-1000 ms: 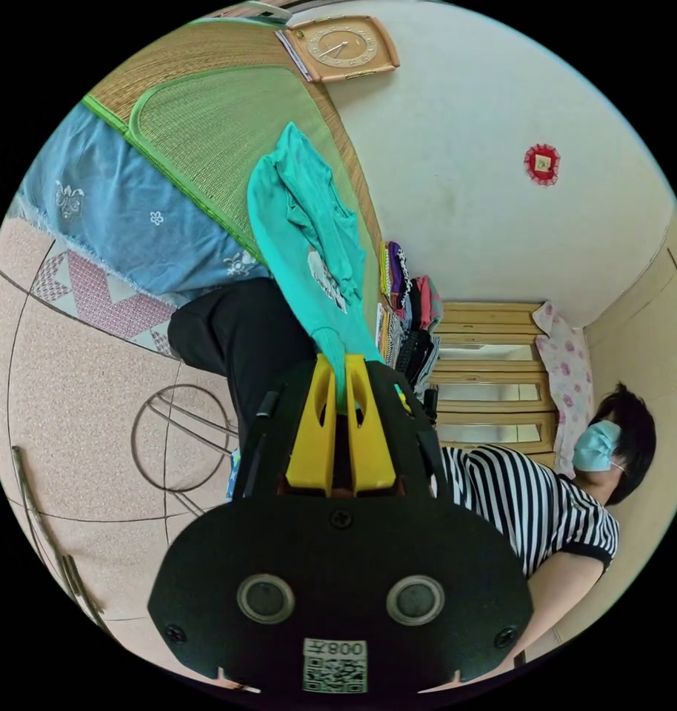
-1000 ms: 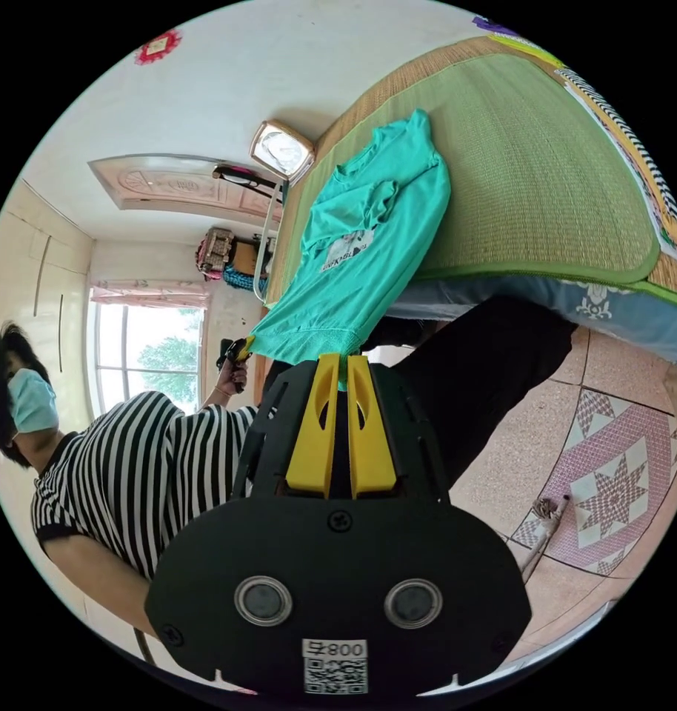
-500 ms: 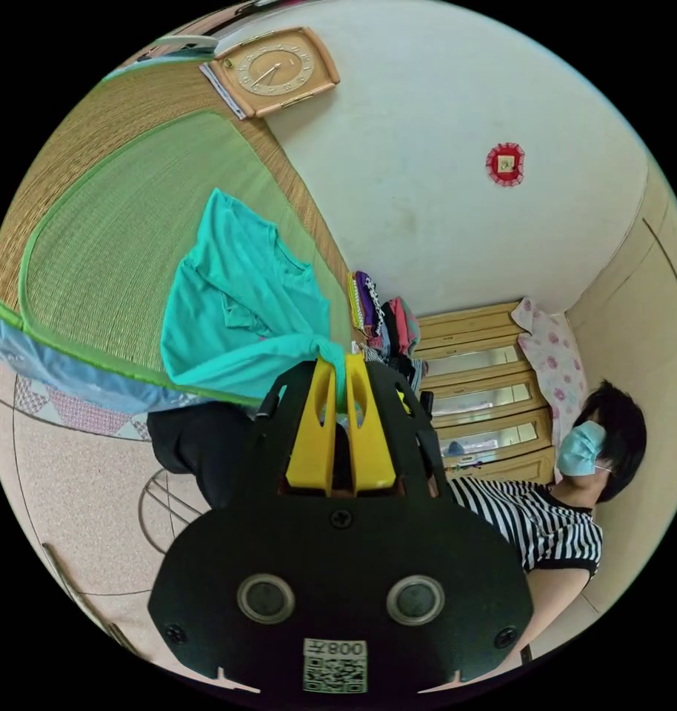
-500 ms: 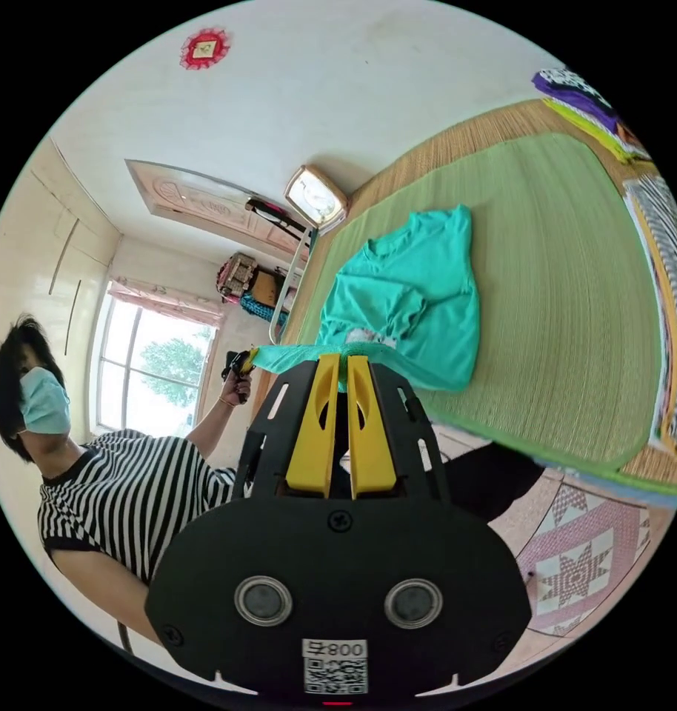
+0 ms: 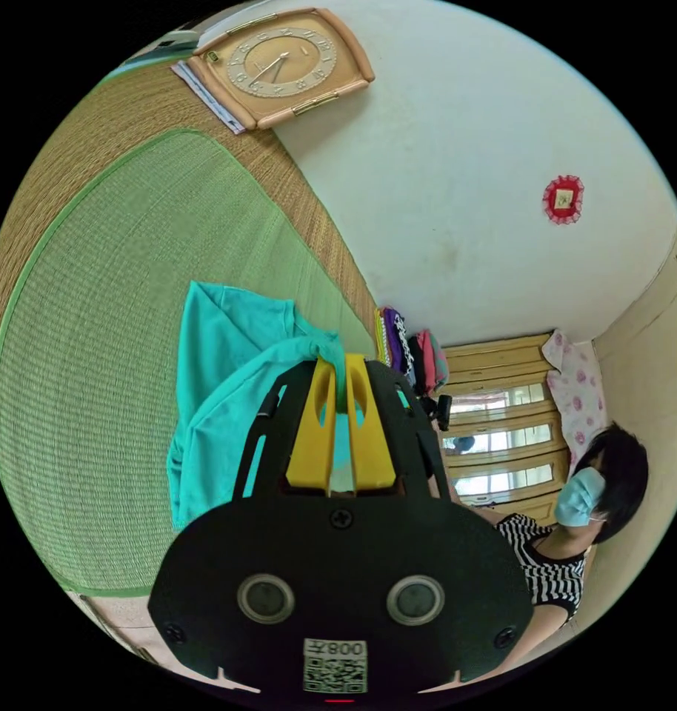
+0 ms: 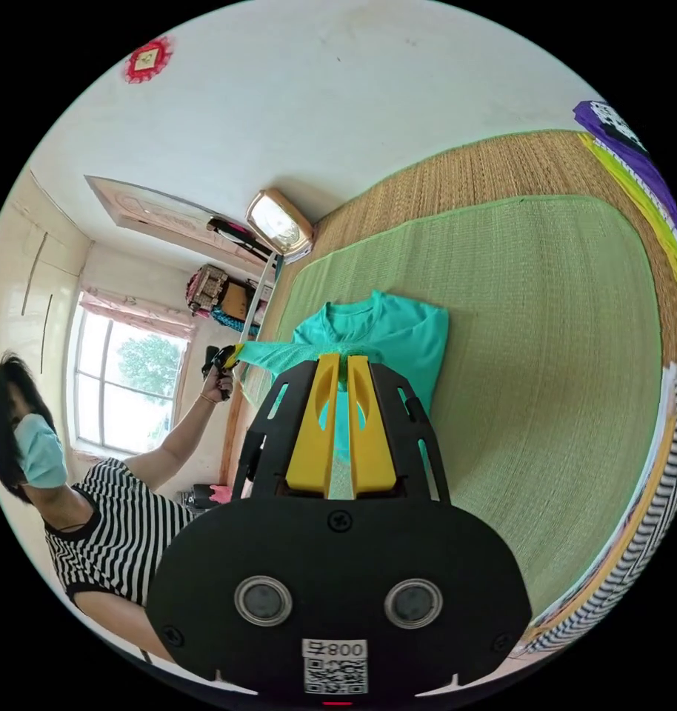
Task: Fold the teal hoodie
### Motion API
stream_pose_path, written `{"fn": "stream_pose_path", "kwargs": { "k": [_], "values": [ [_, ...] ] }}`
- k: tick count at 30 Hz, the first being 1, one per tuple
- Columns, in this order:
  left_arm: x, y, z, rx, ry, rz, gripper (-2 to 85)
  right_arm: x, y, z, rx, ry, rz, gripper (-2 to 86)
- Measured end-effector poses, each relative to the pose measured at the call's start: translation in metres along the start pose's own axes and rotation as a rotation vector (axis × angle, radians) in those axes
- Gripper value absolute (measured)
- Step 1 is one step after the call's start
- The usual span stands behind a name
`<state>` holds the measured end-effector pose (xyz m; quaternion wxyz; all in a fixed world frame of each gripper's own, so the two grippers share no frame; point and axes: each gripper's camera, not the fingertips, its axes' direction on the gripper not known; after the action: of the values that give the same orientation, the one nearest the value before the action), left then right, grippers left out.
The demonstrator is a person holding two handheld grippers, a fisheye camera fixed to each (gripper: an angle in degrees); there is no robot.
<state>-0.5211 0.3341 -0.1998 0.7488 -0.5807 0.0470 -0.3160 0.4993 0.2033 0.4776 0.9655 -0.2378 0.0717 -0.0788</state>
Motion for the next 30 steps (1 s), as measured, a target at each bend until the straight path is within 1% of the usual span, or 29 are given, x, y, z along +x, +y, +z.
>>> {"fn": "stream_pose_path", "kwargs": {
  "k": [5, 8, 13, 21, 25, 26, 30],
  "values": [
    [-0.030, -0.067, 0.035, -0.011, -0.042, -0.083, 2.5, 0.037, -0.071, 0.042, -0.070, 0.019, 0.076, 1.7],
    [-0.047, -0.096, 0.053, -0.020, -0.066, -0.126, 2.6, 0.061, -0.100, 0.064, -0.106, -0.005, 0.132, 1.7],
    [-0.067, -0.135, 0.076, -0.018, -0.061, -0.187, 2.8, 0.081, -0.130, 0.084, -0.127, -0.037, 0.182, 1.8],
    [-0.077, -0.189, 0.101, -0.021, -0.039, -0.221, 4.6, 0.091, -0.161, 0.102, -0.138, -0.072, 0.232, 1.9],
    [-0.078, -0.207, 0.102, 0.034, 0.029, -0.243, 6.5, 0.091, -0.168, 0.106, -0.100, -0.156, 0.257, 2.0],
    [-0.077, -0.211, 0.100, 0.056, 0.031, -0.243, 6.8, 0.088, -0.168, 0.107, -0.089, -0.189, 0.256, 2.1],
    [-0.070, -0.216, 0.094, 0.150, 0.032, -0.226, 7.0, 0.079, -0.167, 0.108, -0.058, -0.215, 0.264, 2.2]
  ]
}}
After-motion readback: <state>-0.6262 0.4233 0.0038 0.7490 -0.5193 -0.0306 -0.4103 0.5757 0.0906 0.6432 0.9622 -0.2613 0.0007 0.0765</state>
